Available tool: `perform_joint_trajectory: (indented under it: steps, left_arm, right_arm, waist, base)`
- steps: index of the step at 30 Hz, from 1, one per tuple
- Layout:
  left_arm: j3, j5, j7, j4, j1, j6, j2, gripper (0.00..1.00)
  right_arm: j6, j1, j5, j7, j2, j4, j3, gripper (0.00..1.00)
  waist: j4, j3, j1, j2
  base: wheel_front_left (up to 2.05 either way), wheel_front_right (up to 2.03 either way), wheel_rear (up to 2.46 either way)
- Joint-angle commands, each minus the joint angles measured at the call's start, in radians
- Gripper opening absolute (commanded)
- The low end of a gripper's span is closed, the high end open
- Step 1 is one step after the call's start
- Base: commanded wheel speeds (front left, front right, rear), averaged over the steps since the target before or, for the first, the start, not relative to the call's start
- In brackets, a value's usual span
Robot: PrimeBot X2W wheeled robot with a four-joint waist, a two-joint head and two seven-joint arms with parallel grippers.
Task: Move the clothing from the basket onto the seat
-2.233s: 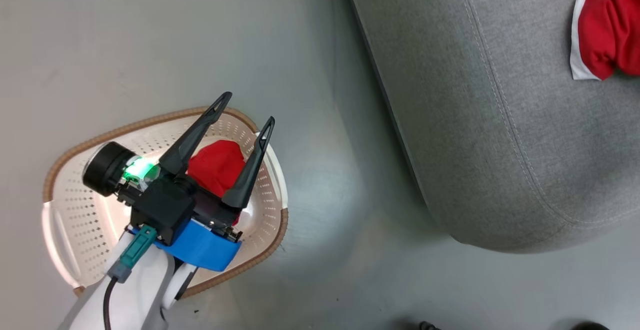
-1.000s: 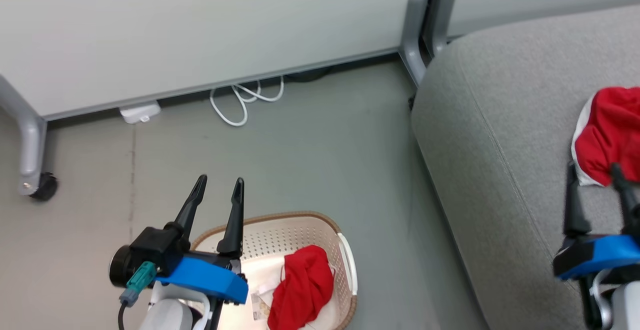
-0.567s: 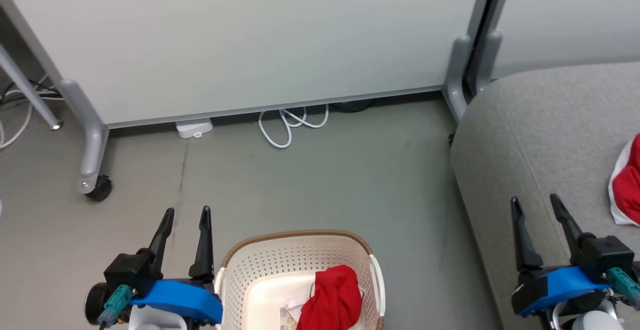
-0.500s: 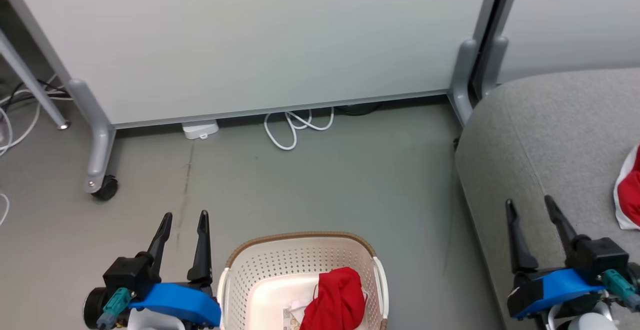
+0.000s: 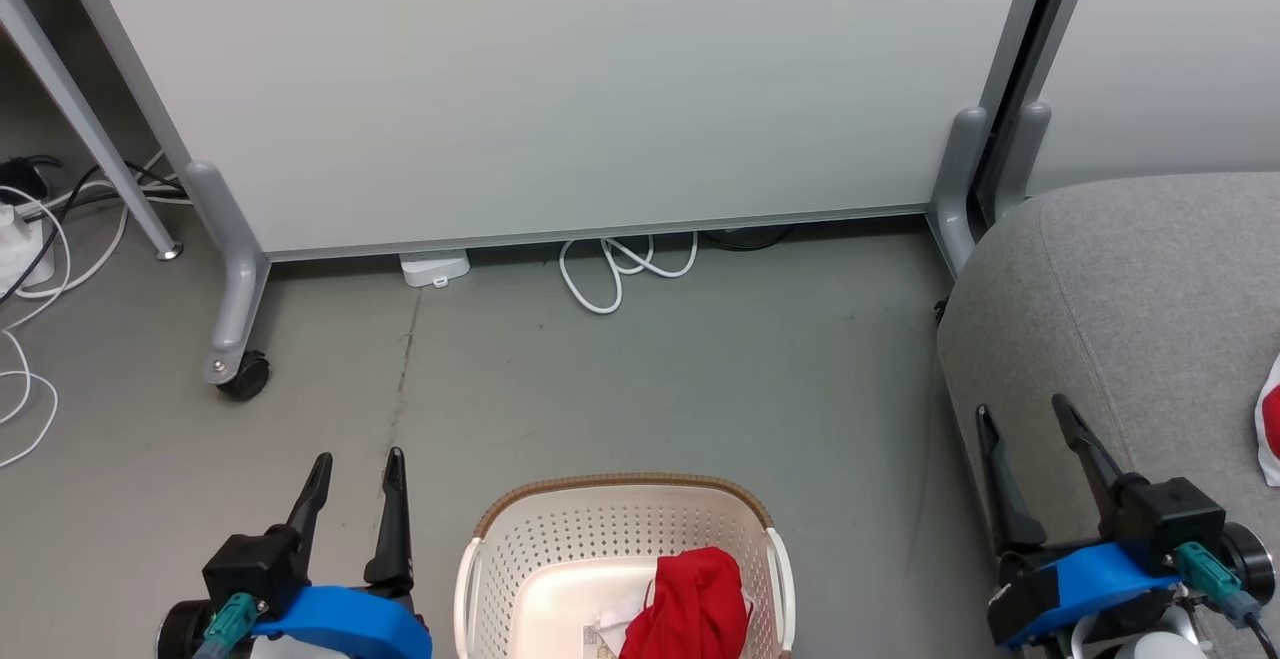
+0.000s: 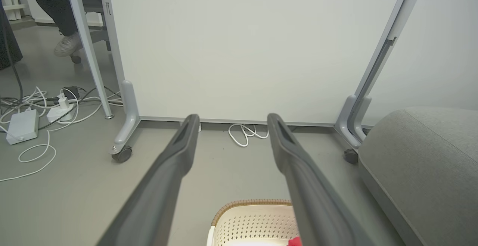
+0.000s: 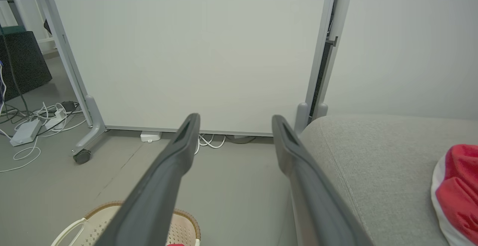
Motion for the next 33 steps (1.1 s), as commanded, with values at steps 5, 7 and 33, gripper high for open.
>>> perform_joint_trajectory:
  steps: [5,7,33]
  left_arm:
    - [0.008,0.005,-0.003,-0.003,-0.006,-0.001,0.004,1.0]
    - [0.007,0.005,-0.003,-0.003,-0.006,-0.001,0.004,1.0]
    - [-0.046,-0.002,-0.003,0.012,-0.065,-0.001,0.009,1.0]
  right_arm:
    - [0.0,0.016,-0.015,0.007,0.003,0.0,0.012,1.0]
    - [0.0,0.017,-0.016,0.006,0.004,0.003,0.014,1.0]
    - [0.0,-0.085,0.006,-0.017,0.013,0.021,0.079,1.0]
  waist:
    - [-0.004,0.001,0.0,-0.0001]
    - [-0.006,0.001,0.0,-0.0001]
    - [-0.141,0.151,0.0,-0.0001]
  base:
    - [0.0,0.0,0.0]
    - [0.0,0.0,0.0]
    - [0.0,0.0,0.0]
